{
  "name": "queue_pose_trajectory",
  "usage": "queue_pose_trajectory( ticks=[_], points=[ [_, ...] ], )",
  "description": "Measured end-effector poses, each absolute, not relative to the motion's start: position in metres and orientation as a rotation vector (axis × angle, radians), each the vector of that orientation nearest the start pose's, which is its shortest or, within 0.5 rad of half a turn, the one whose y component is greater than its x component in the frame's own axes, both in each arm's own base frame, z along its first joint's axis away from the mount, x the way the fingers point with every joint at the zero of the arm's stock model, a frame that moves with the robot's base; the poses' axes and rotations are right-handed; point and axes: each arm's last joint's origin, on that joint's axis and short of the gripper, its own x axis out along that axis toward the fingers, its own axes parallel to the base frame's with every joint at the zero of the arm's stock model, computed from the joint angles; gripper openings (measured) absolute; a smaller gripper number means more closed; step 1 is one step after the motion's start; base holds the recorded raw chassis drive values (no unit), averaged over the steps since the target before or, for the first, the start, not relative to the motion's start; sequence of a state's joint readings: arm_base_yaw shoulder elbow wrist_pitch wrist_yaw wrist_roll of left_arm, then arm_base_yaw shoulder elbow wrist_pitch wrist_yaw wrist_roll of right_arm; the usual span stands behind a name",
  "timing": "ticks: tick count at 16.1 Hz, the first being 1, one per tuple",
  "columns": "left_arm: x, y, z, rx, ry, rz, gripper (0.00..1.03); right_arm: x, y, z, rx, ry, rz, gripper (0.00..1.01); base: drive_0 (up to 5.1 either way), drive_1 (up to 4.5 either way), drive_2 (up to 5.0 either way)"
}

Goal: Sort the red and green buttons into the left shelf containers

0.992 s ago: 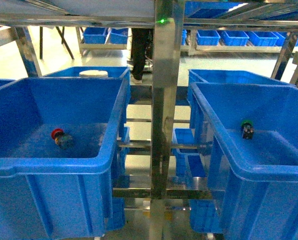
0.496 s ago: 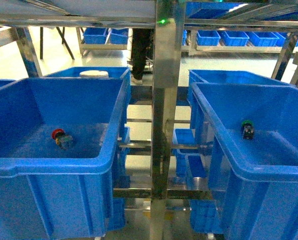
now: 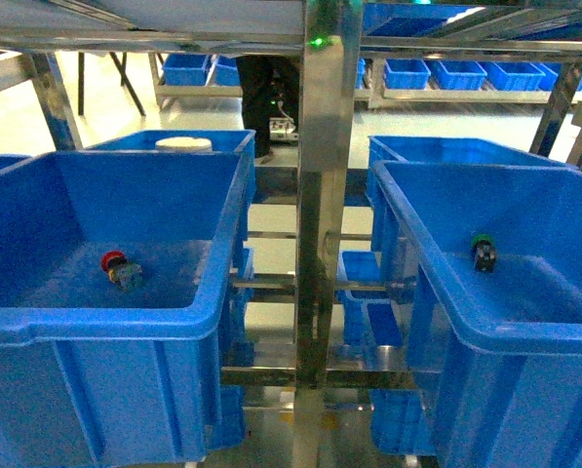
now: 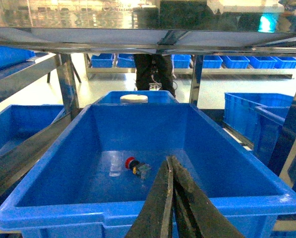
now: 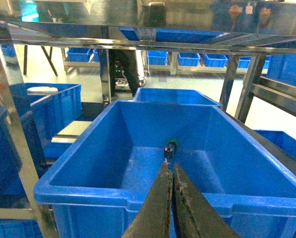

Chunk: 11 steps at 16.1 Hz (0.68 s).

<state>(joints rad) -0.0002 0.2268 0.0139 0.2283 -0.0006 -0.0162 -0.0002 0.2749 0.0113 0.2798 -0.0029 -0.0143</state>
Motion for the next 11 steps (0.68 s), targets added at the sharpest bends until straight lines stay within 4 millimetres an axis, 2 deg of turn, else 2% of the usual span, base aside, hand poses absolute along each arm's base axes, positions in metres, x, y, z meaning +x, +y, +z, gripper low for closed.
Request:
queue_pose_trajectory(
  ticks=[5, 6, 7, 8, 11],
  points=[
    [0.11, 0.0, 0.171, -0.016, -0.015, 0.0, 0.02, 0.113, 0.0, 0.17, -0.014, -0.011, 0.002, 0.02, 0.0, 0.0, 0.0],
    [0.098, 0.0, 0.169, -0.015, -0.02, -0.001, 0.02, 0.108, 0.0, 0.17, -0.014, -0.011, 0.002, 0.02, 0.0, 0.0, 0.0],
    [0.097, 0.0, 0.167, -0.014, 0.008, -0.004, 0.02, 0.101, 0.0, 0.164, -0.014, 0.039, 0.003, 0.02, 0.0, 0.0, 0.0],
    [0.097, 0.0, 0.168, -0.013, -0.004, -0.002, 0.02, 0.097, 0.0, 0.17, -0.014, -0.027, 0.004, 0.02, 0.0, 0.0, 0.0],
    [0.097, 0.0, 0.167, -0.013, 0.001, 0.001, 0.02, 0.097, 0.0, 0.167, -0.014, -0.001, 0.0, 0.02, 0.0, 0.0, 0.0]
  ],
)
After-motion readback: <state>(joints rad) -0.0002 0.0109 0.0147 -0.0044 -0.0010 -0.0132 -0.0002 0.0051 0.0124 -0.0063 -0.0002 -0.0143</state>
